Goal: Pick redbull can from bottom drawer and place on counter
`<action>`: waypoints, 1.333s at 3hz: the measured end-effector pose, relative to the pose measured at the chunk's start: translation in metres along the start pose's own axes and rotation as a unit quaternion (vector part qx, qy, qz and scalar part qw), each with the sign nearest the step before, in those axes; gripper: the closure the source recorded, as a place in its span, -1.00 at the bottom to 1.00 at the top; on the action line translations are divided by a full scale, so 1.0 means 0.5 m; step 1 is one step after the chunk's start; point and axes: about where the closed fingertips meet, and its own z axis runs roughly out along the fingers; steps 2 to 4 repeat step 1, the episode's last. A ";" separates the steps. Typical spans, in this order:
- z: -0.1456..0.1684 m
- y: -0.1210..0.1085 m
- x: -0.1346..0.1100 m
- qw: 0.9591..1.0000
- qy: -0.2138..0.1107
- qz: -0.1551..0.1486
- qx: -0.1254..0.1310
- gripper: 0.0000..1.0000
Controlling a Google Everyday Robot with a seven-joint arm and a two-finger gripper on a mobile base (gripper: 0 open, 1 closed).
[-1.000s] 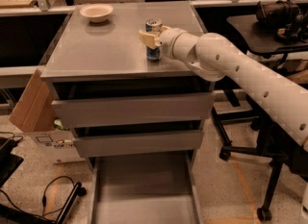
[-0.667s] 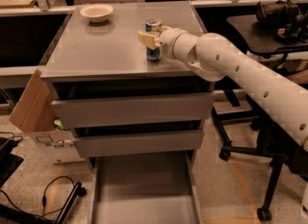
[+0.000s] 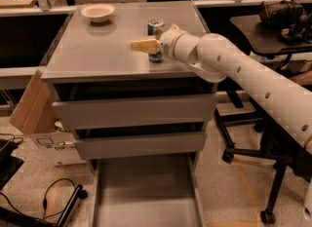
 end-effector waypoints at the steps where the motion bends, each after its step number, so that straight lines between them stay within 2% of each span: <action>1: 0.000 0.000 0.000 1.000 0.000 0.000 0.000 -1.00; 4: 0.000 0.000 0.000 1.000 0.000 0.000 0.000 -1.00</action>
Offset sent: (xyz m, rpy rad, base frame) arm 0.0000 0.0000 0.0000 0.0000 0.0000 0.0000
